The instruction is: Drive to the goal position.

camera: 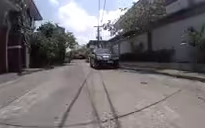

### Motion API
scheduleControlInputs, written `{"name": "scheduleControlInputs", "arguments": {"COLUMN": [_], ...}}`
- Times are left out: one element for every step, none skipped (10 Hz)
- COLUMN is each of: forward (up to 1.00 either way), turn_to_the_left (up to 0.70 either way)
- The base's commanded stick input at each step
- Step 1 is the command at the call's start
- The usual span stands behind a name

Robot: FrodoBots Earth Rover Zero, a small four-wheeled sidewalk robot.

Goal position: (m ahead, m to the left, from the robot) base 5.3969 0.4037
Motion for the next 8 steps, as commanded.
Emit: {"name": "scheduleControlInputs", "arguments": {"forward": [1.0, 1.0, 1.0, 1.0, 1.0, 1.0, 1.0, 1.0], "turn_to_the_left": [0.0, 0.0, 0.0, 0.0, 0.0, 0.0, 0.0, 0.0]}}
